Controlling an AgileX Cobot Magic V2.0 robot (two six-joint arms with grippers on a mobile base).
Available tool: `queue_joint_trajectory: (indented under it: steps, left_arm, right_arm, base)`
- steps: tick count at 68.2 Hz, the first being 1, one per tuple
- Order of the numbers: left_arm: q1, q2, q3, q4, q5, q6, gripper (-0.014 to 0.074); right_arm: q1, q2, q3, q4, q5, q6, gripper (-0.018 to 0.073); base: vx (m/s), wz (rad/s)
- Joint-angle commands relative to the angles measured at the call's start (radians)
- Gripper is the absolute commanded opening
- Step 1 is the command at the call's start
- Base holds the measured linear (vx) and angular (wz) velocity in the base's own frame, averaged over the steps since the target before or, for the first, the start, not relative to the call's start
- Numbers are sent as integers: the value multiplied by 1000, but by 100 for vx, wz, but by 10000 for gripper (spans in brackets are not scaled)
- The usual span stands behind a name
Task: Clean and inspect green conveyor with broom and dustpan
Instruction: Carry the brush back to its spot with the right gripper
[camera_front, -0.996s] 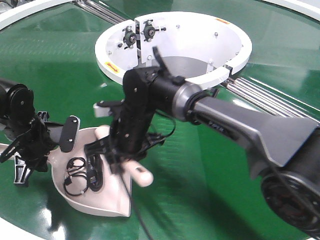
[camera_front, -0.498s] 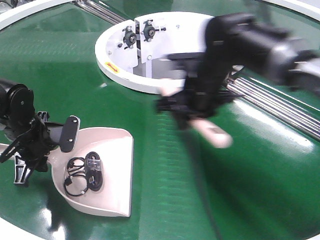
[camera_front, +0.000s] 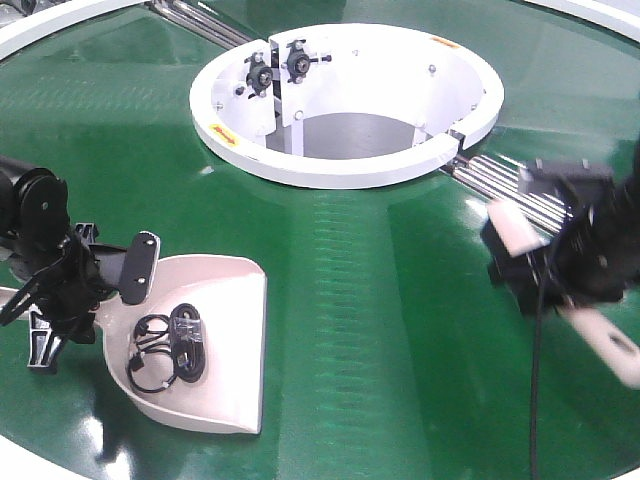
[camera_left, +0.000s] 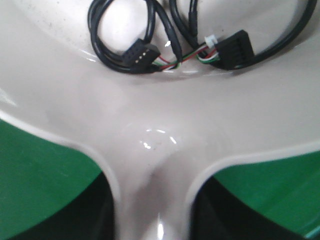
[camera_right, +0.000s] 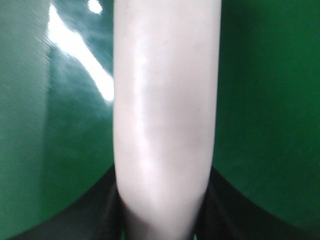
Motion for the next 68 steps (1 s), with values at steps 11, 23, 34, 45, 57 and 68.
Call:
queue_joint_trajectory:
  steps: [11,23,34,45,57,68]
  left_arm:
    - [-10,-36,-25,-8,-2,4,-8]
    - [-10,-36,-25,-8,-2,4,-8]
    - [-10,-36,-25,-8,-2,4,-8]
    - [-10,-36,-25,-8,-2,4,-8]
    - [-10,-36,-25,-8,-2,4,-8]
    - [-10,-36,-25,-8,-2,4,-8]
  right_arm:
    - [-15,-27,114,7,-140,-40,-5]
    - [-15,13,116,6,-138,-40,-3]
    - [-15,59,116,20,-125,-39,1]
    - [-15,97,116,40,-104,-68,20]
    - [-15,102,116,45,-103,-82,64]
    - [-15,102,116,45,-95,-88,131]
  base:
    - [0,0]
    - [0,0]
    - [0,0]
    - [0,0]
    - [0,0]
    - [0,0]
